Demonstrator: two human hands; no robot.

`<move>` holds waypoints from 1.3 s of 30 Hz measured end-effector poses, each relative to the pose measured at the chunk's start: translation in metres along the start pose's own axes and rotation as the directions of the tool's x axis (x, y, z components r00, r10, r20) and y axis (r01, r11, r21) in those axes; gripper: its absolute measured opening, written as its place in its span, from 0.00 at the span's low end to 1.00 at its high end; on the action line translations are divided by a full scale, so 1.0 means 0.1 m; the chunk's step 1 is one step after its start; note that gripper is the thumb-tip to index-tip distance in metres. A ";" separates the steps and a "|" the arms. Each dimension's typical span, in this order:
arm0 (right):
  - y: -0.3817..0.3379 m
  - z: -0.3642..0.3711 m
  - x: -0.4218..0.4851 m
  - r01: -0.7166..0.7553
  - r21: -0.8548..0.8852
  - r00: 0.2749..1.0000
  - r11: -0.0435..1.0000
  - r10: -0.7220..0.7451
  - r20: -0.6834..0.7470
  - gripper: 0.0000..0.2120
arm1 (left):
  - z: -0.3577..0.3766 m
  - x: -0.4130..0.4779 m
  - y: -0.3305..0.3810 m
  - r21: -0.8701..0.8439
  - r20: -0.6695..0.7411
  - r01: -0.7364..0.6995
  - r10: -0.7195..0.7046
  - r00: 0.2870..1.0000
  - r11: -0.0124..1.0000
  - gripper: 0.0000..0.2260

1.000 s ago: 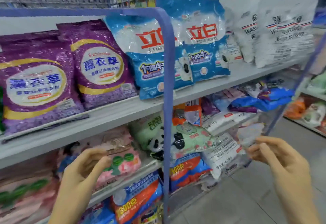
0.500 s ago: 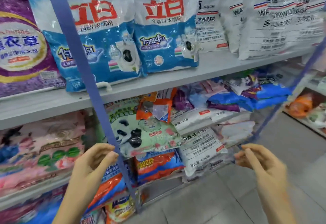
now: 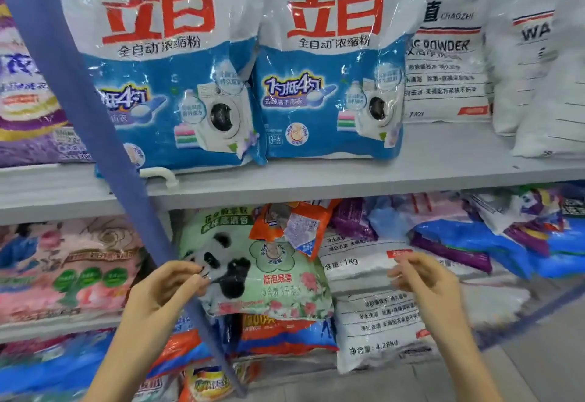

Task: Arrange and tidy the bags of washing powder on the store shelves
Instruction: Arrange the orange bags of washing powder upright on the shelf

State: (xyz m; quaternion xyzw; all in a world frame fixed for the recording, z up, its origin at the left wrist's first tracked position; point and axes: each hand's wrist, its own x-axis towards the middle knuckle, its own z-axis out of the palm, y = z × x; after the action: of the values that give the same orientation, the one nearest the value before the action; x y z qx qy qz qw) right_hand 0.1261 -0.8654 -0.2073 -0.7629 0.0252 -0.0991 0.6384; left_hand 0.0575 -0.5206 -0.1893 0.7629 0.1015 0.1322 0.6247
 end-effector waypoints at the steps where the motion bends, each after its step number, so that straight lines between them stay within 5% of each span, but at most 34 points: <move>1: 0.03 0.06 0.18 0.005 -0.044 0.998 0.999 -0.002 0.070 0.04 | 0.05 -0.01 -0.03 0.001 -0.036 0.019 -0.019 0.999 1.000 0.11; 6: 0.22 0.46 0.92 0.237 -0.360 0.934 0.903 -0.110 0.339 0.04 | 0.42 -0.12 -0.11 0.006 -0.211 0.107 -0.103 0.972 0.994 0.05; 10: 0.45 0.86 1.16 0.761 -0.428 0.642 0.488 -0.468 0.607 0.20 | 0.70 -0.23 -0.05 -0.024 -0.280 0.145 -0.145 0.949 0.989 0.02; 12: 0.58 1.09 1.24 0.885 -0.400 0.465 0.239 -0.406 0.787 0.26 | 0.81 -0.29 0.02 -0.041 -0.302 0.163 -0.167 0.939 0.986 0.05; 15: 0.78 1.32 1.36 0.893 -0.423 0.442 0.156 -0.123 0.889 0.24 | 0.89 -0.37 0.13 -0.038 -0.299 0.149 -0.153 0.942 0.988 0.10; 18: 0.93 1.37 1.46 0.924 -0.382 0.371 -0.032 -0.173 0.912 0.25 | 0.88 -0.42 0.18 -0.018 -0.307 0.146 -0.145 0.941 0.989 0.09; 20: 0.84 1.36 1.47 0.932 -0.360 0.359 0.035 -0.214 0.909 0.23 | 0.85 -0.42 0.17 0.013 -0.312 0.156 -0.144 0.939 0.988 0.05; 24: 0.39 1.37 1.34 0.741 -0.462 0.644 0.488 -0.320 0.695 0.17 | 0.81 -0.46 0.17 0.028 -0.296 0.158 -0.143 0.944 0.987 0.03; 27: 0.08 1.30 1.23 0.450 -0.398 0.817 0.799 -0.189 0.544 0.12 | 0.76 -0.51 0.15 0.012 -0.281 0.168 -0.158 0.946 0.986 0.02; 29: -0.04 1.22 1.12 0.175 -0.185 0.862 0.967 -0.060 0.503 0.06 | 0.71 -0.53 0.10 -0.004 -0.266 0.196 -0.190 0.945 0.981 0.02; 32: -0.15 1.07 0.99 -0.092 0.038 0.898 0.995 0.066 0.434 0.05 | 0.69 -0.55 -0.03 -0.012 -0.214 0.243 -0.240 0.947 0.970 0.02; 35: -0.23 0.91 0.85 -0.174 0.148 0.891 0.974 0.091 0.445 0.10 | 0.79 -0.54 -0.18 -0.033 -0.106 0.337 -0.339 0.935 0.941 0.04; 39: -0.36 0.76 0.51 -0.323 0.241 0.828 0.915 0.150 0.541 0.22 | 1.04 -0.44 -0.41 -0.197 0.131 0.582 -0.567 0.813 0.789 0.15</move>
State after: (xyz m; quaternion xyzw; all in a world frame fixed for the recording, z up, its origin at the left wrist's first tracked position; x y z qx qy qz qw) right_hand 0.1866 -0.7934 -0.1782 -0.6375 -0.0659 0.1851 0.7450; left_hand 0.0502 -0.6230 -0.2524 0.6230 0.2921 -0.0780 0.7214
